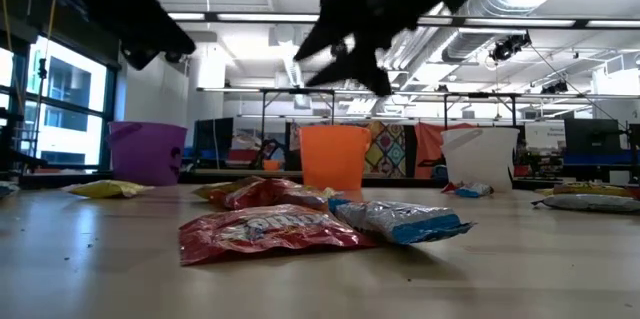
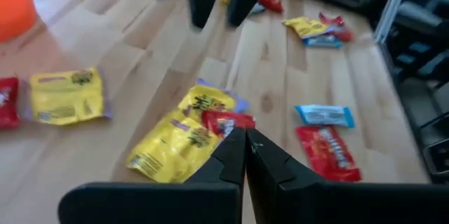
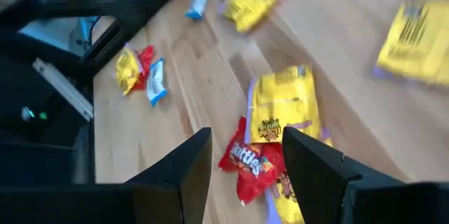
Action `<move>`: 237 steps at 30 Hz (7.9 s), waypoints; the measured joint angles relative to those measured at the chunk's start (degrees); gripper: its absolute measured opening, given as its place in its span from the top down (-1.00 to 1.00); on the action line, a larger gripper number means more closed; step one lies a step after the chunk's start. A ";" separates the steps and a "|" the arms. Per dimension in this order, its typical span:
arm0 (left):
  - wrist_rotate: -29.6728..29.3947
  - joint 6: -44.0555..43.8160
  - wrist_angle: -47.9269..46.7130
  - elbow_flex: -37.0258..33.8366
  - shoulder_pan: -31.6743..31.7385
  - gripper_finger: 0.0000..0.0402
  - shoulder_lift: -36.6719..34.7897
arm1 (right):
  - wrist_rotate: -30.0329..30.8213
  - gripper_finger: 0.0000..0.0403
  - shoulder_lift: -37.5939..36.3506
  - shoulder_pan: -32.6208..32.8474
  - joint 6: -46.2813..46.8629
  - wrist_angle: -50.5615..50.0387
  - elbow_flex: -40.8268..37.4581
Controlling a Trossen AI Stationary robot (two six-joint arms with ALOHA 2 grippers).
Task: Organize candy in baskets
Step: Put the yellow candy into the white bucket
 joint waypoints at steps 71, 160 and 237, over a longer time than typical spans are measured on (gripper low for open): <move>-10.86 -11.11 -0.28 -2.47 -4.54 1.00 -3.52 | -13.23 1.00 18.18 -6.51 0.97 -10.00 18.64; -1.54 -3.53 10.93 -2.47 25.29 1.00 -3.52 | 13.88 1.00 -11.30 -55.98 -23.52 -51.51 2.75; 34.99 20.42 2.87 -2.43 47.66 1.00 11.45 | -4.25 -0.17 -21.96 -2.69 -21.98 -49.49 -21.86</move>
